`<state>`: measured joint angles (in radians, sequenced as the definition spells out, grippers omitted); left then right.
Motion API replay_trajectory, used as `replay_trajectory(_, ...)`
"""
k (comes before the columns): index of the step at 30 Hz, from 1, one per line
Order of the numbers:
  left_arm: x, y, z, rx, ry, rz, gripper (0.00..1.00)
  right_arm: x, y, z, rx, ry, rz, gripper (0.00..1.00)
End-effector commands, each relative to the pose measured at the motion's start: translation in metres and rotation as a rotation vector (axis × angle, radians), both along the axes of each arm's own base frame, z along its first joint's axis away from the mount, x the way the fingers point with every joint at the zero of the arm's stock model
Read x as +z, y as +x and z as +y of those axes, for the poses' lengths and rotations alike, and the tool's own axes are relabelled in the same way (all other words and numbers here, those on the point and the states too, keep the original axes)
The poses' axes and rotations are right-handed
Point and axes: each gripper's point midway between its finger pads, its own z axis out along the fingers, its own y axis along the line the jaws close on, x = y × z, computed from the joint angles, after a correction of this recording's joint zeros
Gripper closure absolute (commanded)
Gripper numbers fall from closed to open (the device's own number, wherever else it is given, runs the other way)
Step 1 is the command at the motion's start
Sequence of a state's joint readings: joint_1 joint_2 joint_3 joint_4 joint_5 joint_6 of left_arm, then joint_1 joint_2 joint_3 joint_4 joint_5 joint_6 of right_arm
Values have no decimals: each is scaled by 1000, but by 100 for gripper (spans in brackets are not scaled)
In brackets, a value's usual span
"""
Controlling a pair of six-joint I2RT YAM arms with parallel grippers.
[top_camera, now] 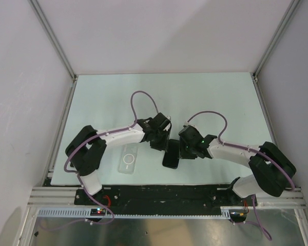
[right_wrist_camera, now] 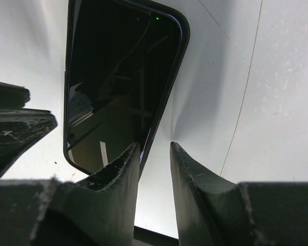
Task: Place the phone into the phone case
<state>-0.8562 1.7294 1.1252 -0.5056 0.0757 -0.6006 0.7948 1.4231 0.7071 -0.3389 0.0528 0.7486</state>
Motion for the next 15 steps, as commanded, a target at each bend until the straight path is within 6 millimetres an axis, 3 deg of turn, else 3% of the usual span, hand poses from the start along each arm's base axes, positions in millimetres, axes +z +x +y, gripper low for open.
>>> replay_trajectory(1,-14,-1,-13,-40,-21,16,62,-6,5,0,-26,-13,-6,66)
replay_trajectory(5,-24,0,-15,-34,-20,27,63,-11,9,-2,-39,-24,-6,69)
replay_trajectory(12,-21,4,-14,-24,-26,15,63,-17,13,-9,-67,-52,-2,81)
replay_trajectory(14,-13,7,-13,-10,-40,-1,63,-17,15,-11,-75,-55,0,80)
replay_trajectory(15,-9,9,-11,2,-45,-11,62,-15,17,-11,-80,-51,-4,74)
